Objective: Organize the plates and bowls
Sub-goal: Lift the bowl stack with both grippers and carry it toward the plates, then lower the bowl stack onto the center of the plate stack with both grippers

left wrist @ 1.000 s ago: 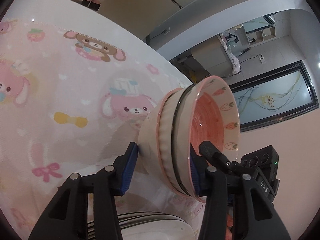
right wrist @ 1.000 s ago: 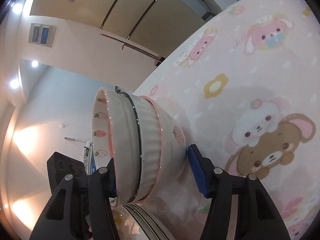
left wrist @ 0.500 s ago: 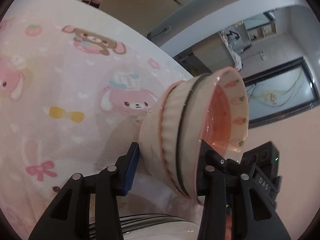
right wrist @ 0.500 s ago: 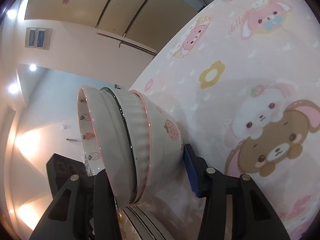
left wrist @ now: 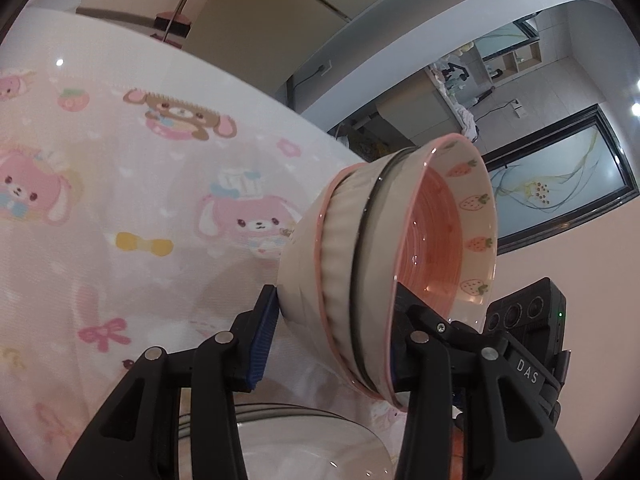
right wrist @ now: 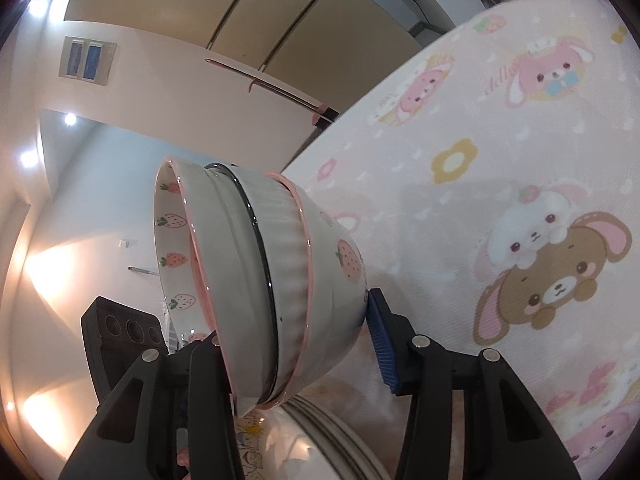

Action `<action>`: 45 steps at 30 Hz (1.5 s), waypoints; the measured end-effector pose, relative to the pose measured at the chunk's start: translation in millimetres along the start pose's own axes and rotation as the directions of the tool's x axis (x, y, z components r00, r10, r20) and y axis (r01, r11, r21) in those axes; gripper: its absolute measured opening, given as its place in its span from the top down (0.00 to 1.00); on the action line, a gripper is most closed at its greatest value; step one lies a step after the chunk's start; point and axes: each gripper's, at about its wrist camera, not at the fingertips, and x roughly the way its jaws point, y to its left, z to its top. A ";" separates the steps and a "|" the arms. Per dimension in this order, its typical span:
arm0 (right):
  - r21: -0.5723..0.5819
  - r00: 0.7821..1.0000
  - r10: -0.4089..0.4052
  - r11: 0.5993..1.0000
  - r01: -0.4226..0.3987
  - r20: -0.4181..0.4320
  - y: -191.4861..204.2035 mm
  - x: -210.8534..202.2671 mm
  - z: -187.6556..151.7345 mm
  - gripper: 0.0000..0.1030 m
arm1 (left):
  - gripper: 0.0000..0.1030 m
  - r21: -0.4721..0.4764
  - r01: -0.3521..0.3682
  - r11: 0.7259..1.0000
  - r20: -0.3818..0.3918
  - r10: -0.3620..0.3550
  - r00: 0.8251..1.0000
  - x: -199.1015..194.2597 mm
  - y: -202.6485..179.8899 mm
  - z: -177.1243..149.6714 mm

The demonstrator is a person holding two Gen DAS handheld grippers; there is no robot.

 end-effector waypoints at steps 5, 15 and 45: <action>-0.020 1.000 0.025 0.999 -0.025 0.014 18.1 -11.4 -1.0 0.53 | 0.59 0.025 -0.001 1.000 0.035 0.001 0.999 -17.9 -12.9 0.3; -0.094 0.994 0.101 0.991 -0.098 0.033 74.3 -55.0 -28.4 0.53 | 0.59 0.080 -0.025 0.996 0.140 0.014 0.990 -86.9 -48.4 -15.9; -0.158 0.989 0.126 0.978 -0.138 -0.081 90.8 -93.9 -158.7 0.52 | 0.58 0.069 -0.065 0.996 0.206 0.050 0.977 -162.6 -23.0 -135.0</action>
